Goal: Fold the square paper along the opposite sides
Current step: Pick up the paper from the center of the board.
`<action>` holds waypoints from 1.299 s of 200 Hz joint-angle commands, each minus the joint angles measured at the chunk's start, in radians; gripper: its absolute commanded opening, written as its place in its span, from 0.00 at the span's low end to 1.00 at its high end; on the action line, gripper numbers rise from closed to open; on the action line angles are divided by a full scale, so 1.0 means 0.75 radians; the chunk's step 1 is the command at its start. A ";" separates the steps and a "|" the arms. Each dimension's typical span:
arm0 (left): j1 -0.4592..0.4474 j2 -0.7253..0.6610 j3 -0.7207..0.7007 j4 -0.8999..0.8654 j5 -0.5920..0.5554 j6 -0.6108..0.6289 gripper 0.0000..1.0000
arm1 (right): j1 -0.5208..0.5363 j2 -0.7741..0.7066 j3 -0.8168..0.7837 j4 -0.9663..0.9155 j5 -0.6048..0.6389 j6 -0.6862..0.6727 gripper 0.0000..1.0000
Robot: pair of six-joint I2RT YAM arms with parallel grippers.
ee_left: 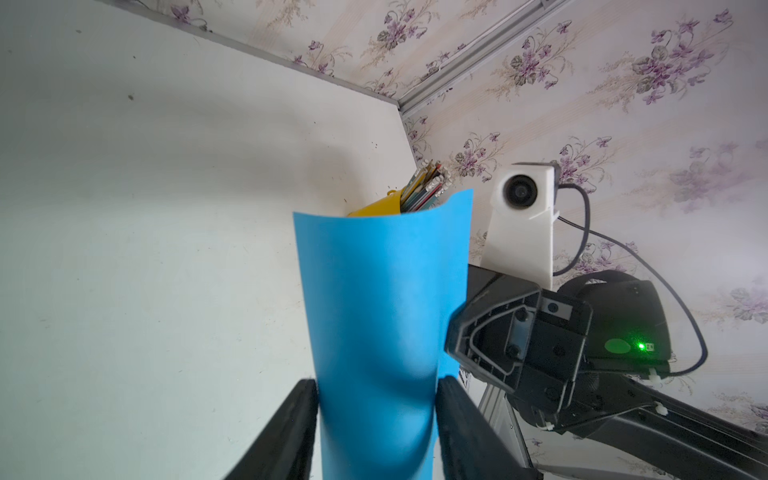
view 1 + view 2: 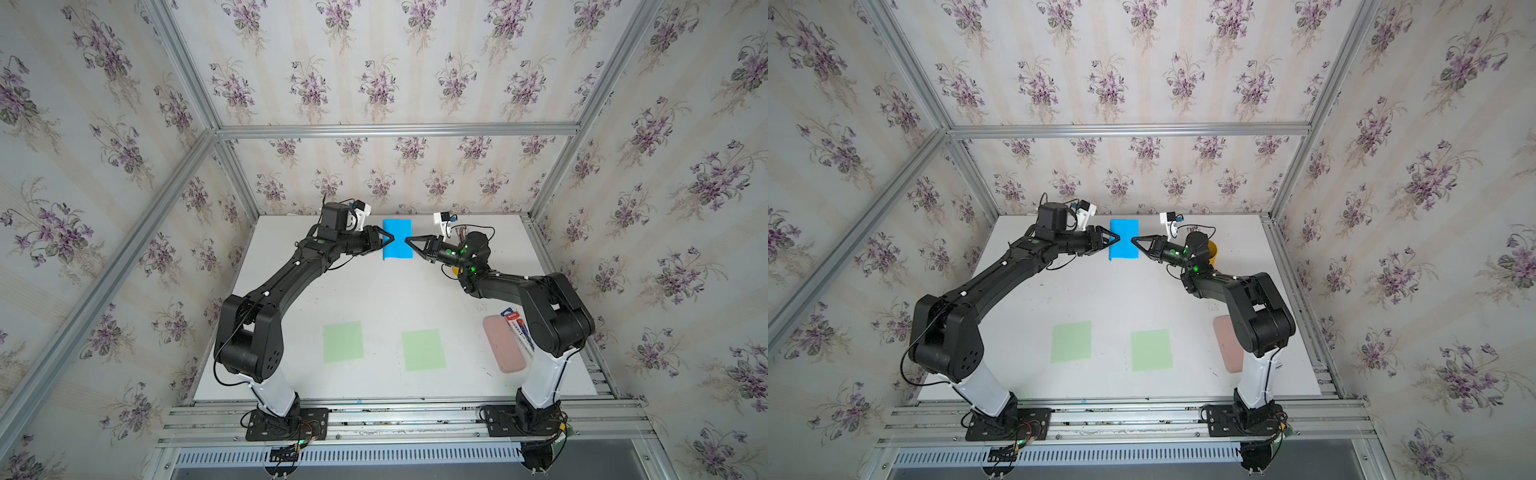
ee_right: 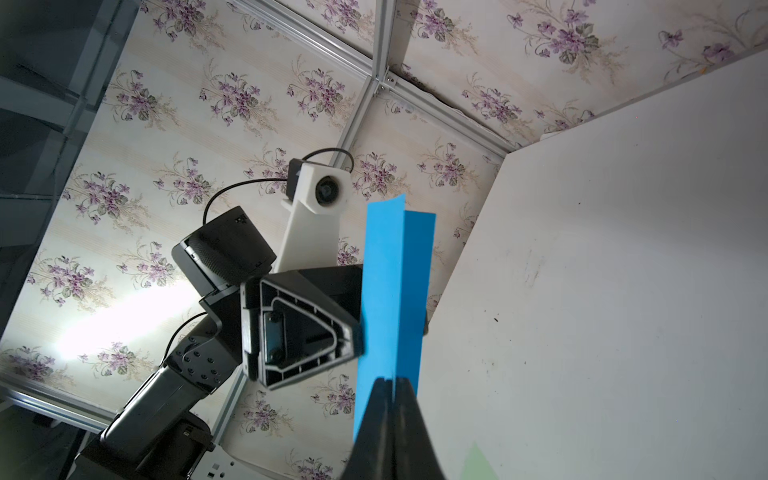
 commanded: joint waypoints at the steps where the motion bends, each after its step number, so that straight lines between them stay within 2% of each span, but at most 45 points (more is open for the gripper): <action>1: 0.064 -0.010 0.038 -0.013 0.090 0.053 0.57 | -0.017 -0.037 0.035 -0.148 -0.072 -0.215 0.00; 15: 0.105 -0.020 0.048 -0.011 0.145 0.057 0.65 | -0.027 -0.061 0.050 -0.211 -0.099 -0.279 0.00; 47: 0.162 -0.046 -0.008 0.098 0.315 0.024 0.74 | -0.051 -0.101 0.083 -0.219 -0.190 -0.307 0.00; 64: 0.165 -0.055 -0.043 0.186 0.387 -0.012 0.76 | -0.050 -0.111 0.099 -0.198 -0.227 -0.293 0.00; 105: 0.163 -0.031 -0.181 0.612 0.522 -0.274 0.77 | -0.048 -0.120 0.098 -0.053 -0.257 -0.177 0.00; 129: 0.159 -0.004 -0.212 0.785 0.567 -0.392 0.73 | -0.043 -0.112 0.104 -0.027 -0.252 -0.153 0.00; 145: 0.150 0.002 -0.215 0.827 0.584 -0.413 0.70 | -0.036 -0.102 0.108 -0.026 -0.245 -0.154 0.00; 211: 0.138 -0.008 -0.232 0.812 0.587 -0.385 0.56 | -0.034 -0.089 0.133 -0.110 -0.232 -0.213 0.00; 260: 0.138 -0.042 -0.230 0.681 0.565 -0.277 0.45 | -0.062 -0.109 0.132 -0.206 -0.219 -0.275 0.00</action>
